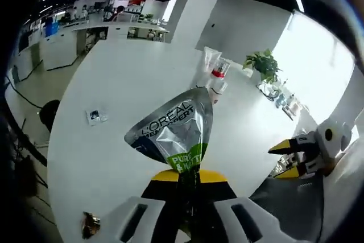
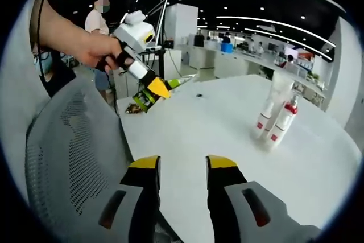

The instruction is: Arrange the skincare products in the storage area until every visible bottle or jar stands upright without overlapping.

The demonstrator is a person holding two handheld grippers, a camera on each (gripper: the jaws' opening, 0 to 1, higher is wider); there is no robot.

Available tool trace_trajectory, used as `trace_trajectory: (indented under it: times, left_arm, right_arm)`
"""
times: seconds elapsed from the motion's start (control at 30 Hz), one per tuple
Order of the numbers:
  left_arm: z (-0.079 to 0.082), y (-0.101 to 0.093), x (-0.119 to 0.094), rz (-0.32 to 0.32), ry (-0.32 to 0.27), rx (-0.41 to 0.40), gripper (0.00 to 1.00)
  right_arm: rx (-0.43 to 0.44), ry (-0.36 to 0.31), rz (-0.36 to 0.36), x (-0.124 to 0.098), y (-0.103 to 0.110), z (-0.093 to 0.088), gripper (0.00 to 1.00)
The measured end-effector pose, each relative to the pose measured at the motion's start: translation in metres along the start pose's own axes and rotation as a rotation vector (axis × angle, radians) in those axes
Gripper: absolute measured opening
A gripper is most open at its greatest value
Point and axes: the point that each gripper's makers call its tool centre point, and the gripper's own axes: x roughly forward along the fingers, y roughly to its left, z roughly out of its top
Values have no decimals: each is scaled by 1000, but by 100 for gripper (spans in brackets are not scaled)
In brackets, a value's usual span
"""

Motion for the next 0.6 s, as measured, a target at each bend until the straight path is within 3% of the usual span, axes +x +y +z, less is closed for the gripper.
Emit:
trace_trajectory:
  times: [0.1, 0.2, 0.23, 0.33, 0.47, 0.6]
  left_arm:
    - [-18, -20, -8, -26, -34, -40, 8]
    - [-25, -38, -14, -54, -88, -14, 8]
    - [-25, -48, -18, -79, -109, 22, 8]
    - [-29, -60, -24, -66, -116, 143, 8]
    - [-40, -70, -25, -64, -94, 305, 8]
    - [-46, -70, -20, -76, -71, 332, 8]
  right_arm:
    - [3, -5, 13, -1, 4, 2, 31]
    - [41, -28, 60, -1, 16, 7, 36]
    - [44, -25, 70, -2, 18, 8, 37]
    - [73, -36, 90, -5, 23, 16, 38]
    - [212, -86, 128, -7, 26, 36, 45]
    - [389, -100, 222, 0, 33, 49, 64]
